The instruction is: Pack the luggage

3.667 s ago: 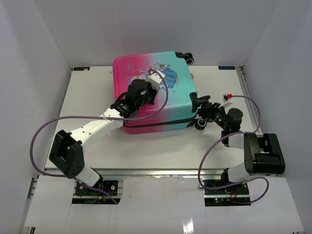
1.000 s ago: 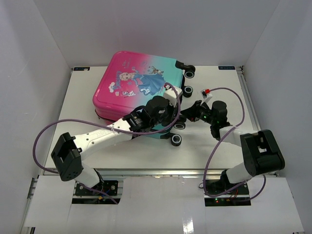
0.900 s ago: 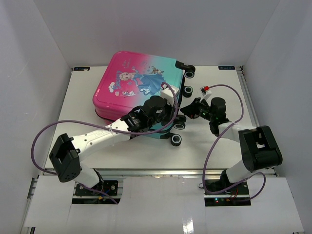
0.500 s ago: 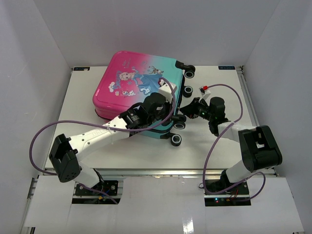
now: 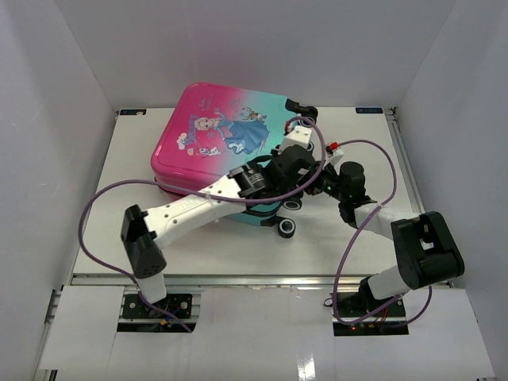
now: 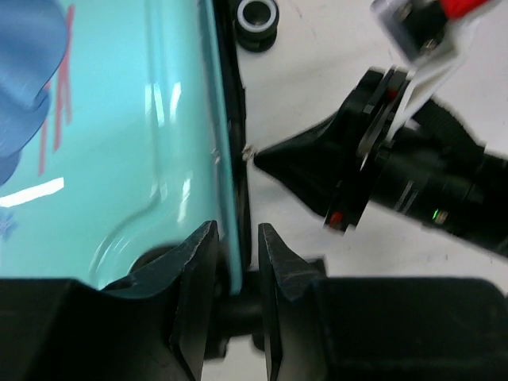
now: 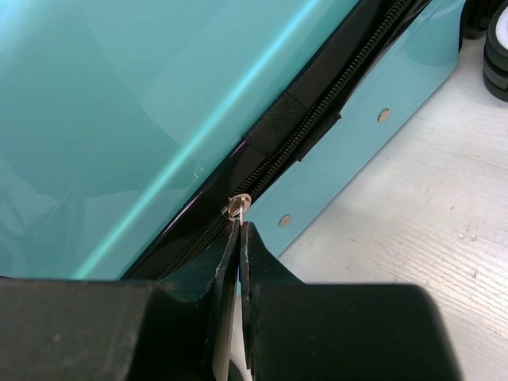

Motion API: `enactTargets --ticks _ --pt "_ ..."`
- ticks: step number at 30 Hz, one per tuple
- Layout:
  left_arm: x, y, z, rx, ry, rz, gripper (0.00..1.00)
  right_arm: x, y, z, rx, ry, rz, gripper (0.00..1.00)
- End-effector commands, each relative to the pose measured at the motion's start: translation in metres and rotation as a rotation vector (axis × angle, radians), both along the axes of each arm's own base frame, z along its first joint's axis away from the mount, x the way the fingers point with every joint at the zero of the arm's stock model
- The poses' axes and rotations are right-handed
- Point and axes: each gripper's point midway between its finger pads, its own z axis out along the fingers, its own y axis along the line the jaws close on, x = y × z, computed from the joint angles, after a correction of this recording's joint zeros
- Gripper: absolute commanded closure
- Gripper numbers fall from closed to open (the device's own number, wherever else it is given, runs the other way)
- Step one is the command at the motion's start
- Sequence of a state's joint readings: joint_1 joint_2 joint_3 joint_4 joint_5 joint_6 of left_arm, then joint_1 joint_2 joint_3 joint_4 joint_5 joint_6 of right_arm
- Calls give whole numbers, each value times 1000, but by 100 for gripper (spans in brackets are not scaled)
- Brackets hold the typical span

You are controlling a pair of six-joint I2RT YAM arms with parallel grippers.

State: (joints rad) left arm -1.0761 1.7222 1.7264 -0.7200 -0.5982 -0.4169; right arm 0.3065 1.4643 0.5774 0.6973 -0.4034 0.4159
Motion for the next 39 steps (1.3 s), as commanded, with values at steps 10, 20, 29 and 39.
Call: enactTargets --ticks 10,20,29,39 --pt "46 -35 -85 324 32 102 81 -8 2 -2 -57 -69 -23 92" --pt "-6 105 -133 556 190 379 79 -31 8 10 -56 -100 -31 92" --pt "-36 203 -125 403 209 501 79 -69 70 16 -56 -133 28 92" --pt "-32 195 -46 67 48 374 47 -50 91 -5 -164 -130 -29 92"
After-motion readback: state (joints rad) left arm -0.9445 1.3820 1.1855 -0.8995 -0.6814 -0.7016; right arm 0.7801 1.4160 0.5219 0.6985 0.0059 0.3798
